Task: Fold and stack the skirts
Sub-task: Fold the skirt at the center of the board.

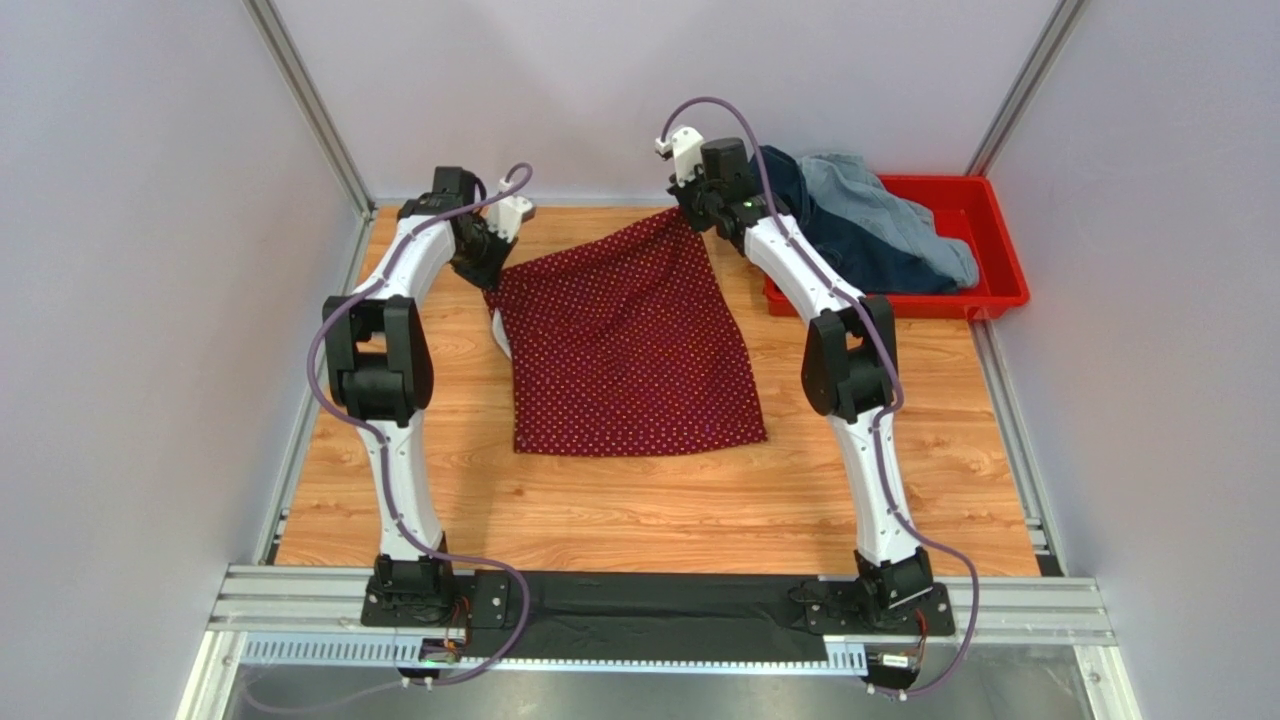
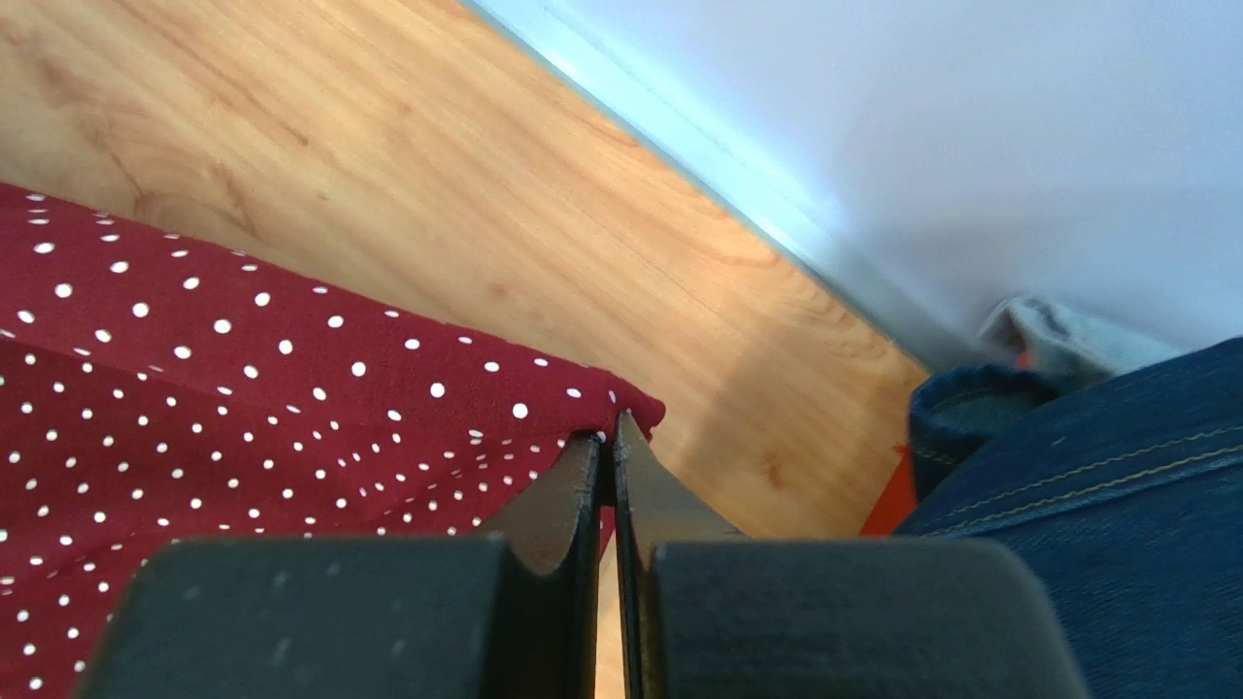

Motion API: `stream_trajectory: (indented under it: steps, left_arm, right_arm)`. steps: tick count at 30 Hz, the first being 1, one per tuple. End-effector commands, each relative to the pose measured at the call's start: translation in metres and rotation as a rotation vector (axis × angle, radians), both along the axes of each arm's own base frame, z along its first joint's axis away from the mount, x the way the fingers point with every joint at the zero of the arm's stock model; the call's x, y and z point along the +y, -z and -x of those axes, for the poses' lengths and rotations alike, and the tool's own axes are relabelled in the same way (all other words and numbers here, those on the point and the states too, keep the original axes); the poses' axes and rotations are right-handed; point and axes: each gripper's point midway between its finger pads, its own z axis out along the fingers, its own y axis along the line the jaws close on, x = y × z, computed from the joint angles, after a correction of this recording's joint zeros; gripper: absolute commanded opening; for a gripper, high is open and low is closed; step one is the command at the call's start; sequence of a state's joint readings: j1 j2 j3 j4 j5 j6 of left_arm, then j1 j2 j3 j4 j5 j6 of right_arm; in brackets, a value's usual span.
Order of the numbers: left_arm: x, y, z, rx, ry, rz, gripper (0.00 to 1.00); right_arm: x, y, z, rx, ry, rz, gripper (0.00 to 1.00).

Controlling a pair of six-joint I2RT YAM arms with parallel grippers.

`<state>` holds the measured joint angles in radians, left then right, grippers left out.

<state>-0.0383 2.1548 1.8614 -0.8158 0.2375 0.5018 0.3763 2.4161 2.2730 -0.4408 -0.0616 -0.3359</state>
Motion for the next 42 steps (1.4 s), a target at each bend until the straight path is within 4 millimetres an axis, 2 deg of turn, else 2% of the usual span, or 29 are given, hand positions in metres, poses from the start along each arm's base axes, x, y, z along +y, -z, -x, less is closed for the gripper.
stream_trajectory:
  steps: [1,2,5,6,8,10,11,12,13,14,15,17,18,19,20,21,22,23,24,25,26,27,31,35,39,42]
  left_arm:
    - [0.004,-0.061,-0.048,-0.250,-0.050,-0.005,0.07]
    - [0.007,-0.066,-0.052,-0.271,-0.061,-0.017,0.07]
    - [0.004,-0.089,-0.052,-0.323,-0.049,-0.001,0.07]
    - [0.002,-0.091,-0.048,-0.324,-0.037,0.005,0.07]
    - [-0.004,-0.098,-0.039,-0.329,0.008,0.026,0.07]
    - [-0.008,-0.105,-0.020,-0.336,0.059,0.031,0.07]
    - [-0.014,-0.120,-0.008,-0.361,0.092,0.057,0.07]
    - [-0.017,-0.104,0.008,-0.317,0.113,0.062,0.07]
    - [-0.018,-0.101,0.017,-0.313,0.143,0.059,0.07]
    - [-0.018,-0.108,0.029,-0.329,0.164,0.056,0.08]
    - [-0.017,-0.086,0.046,-0.275,0.177,0.046,0.08]
    - [-0.016,-0.084,0.065,-0.274,0.226,0.007,0.08]
    - [-0.015,-0.063,0.083,-0.223,0.240,-0.004,0.08]
    - [-0.016,-0.058,0.092,-0.212,0.260,-0.030,0.08]
    - [-0.016,-0.061,0.100,-0.224,0.283,-0.050,0.08]
    - [-0.017,-0.045,0.116,-0.185,0.301,-0.057,0.08]
    - [-0.023,-0.043,0.124,-0.181,0.328,-0.066,0.08]
    - [-0.024,-0.047,0.132,-0.201,0.354,-0.077,0.08]
    - [-0.029,-0.034,0.148,-0.167,0.384,-0.077,0.08]
    - [-0.031,-0.038,0.155,-0.186,0.397,-0.081,0.09]
    - [-0.032,-0.033,0.162,-0.174,0.409,-0.080,0.09]
    - [-0.034,-0.021,0.175,-0.144,0.431,-0.084,0.09]
    - [-0.029,-0.003,0.196,-0.100,0.448,-0.120,0.09]
    - [-0.027,0.006,0.210,-0.084,0.466,-0.138,0.10]
    - [-0.025,-0.002,0.212,-0.100,0.463,-0.146,0.10]
    - [-0.022,-0.025,0.204,-0.144,0.439,-0.165,0.09]
  right_arm:
    - [0.000,-0.072,-0.011,-0.193,-0.005,-0.017,0.00]
    - [-0.001,-0.080,-0.008,-0.204,-0.009,-0.020,0.00]
    - [-0.008,-0.077,0.007,-0.175,-0.009,-0.003,0.00]
    - [-0.010,-0.078,0.011,-0.172,-0.008,0.003,0.00]
    - [-0.016,-0.077,0.022,-0.158,-0.006,0.017,0.00]
    - [-0.024,-0.075,0.044,-0.130,-0.004,0.030,0.00]
    - [-0.022,-0.073,0.055,-0.117,-0.013,0.037,0.00]
    - [-0.026,-0.093,0.068,-0.142,-0.010,0.028,0.00]
    - [-0.030,-0.064,0.086,-0.076,-0.011,0.053,0.00]
    - [-0.026,-0.059,0.098,-0.059,-0.021,0.062,0.00]
    - [-0.027,-0.054,0.111,-0.041,-0.029,0.070,0.00]
    - [-0.044,-0.040,0.141,-0.001,0.027,0.107,0.00]
    - [-0.046,-0.036,0.152,0.015,0.041,0.104,0.00]
    - [-0.055,-0.030,0.171,0.039,0.058,0.101,0.00]
    - [-0.055,-0.026,0.181,0.066,0.074,0.066,0.00]
    - [-0.057,-0.023,0.191,0.082,0.074,0.056,0.00]
    - [-0.058,-0.027,0.204,0.081,0.068,0.044,0.00]
    - [-0.057,-0.006,0.223,0.137,0.052,0.067,0.00]
    - [-0.056,0.002,0.235,0.159,0.043,0.081,0.00]
    - [-0.057,0.007,0.247,0.182,0.036,0.096,0.00]
    - [-0.057,0.023,0.262,0.221,0.024,0.121,0.00]
    - [-0.058,0.030,0.269,0.245,0.031,0.120,0.00]
    - [-0.070,0.049,0.295,0.335,0.071,0.148,0.00]
    - [-0.064,0.057,0.319,0.374,0.046,0.169,0.00]
    - [-0.061,0.062,0.328,0.376,0.030,0.209,0.00]
    - [-0.062,0.047,0.323,0.349,0.021,0.236,0.00]
